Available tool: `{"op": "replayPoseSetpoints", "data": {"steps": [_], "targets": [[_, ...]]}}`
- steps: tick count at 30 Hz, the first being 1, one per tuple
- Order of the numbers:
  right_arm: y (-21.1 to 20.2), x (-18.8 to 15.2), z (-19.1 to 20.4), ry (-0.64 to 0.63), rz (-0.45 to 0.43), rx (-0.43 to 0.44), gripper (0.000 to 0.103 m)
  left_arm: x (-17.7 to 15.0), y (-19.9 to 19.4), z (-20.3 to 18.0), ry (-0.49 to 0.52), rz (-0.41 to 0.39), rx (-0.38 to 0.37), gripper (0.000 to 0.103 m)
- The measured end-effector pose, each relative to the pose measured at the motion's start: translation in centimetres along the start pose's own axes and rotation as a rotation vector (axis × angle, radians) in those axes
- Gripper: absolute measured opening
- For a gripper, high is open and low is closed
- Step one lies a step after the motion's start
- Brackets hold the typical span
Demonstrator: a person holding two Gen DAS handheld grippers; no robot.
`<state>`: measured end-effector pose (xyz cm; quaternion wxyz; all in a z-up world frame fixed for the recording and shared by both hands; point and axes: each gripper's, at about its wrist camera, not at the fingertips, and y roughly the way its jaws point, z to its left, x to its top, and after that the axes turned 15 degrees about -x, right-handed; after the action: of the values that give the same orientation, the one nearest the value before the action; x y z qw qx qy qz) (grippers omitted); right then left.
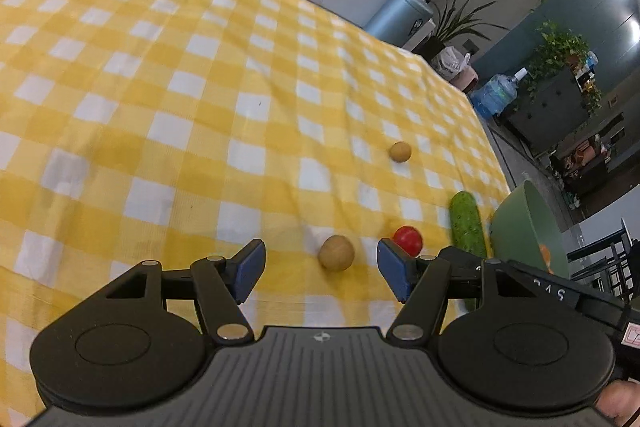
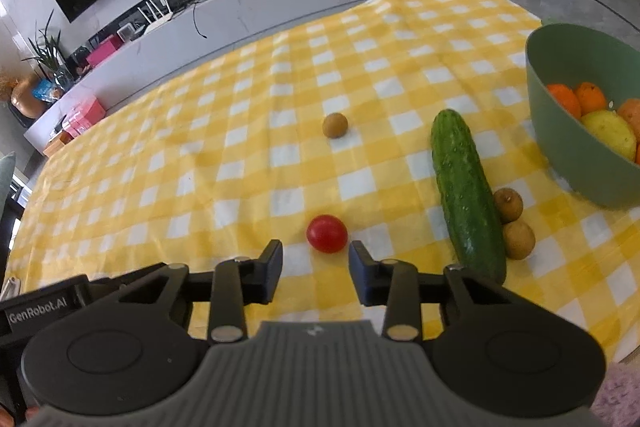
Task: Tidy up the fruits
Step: 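Move right tool toward the red tomato while left tool approaches the brown fruit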
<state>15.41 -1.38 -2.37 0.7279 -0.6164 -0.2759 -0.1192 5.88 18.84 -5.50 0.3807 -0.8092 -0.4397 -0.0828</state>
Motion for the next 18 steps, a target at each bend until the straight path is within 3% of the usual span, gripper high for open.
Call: {"op": "replayPoseSetpoints", "data": {"steps": [7, 11, 14, 18], "targets": [[1.9, 0.6, 0.3, 0.080, 0.005, -0.070, 0.033, -0.6, 1.9, 0.2, 0.056, 0.016, 0.067, 0.075], [3.4, 1.8, 0.5, 0.097, 0.021, -0.086, 0.033, -0.7, 2.6, 0.1, 0.082, 0.025, 0.054, 0.075], [4.7, 2.1, 0.9, 0.090, 0.050, -0.093, 0.023, -0.9, 2.8, -0.1, 0.106, 0.022, 0.052, 0.075], [4.3, 2.1, 0.5, 0.097, 0.038, -0.097, 0.023, -1.0, 3.1, -0.6, 0.153, 0.013, 0.041, 0.074]]}}
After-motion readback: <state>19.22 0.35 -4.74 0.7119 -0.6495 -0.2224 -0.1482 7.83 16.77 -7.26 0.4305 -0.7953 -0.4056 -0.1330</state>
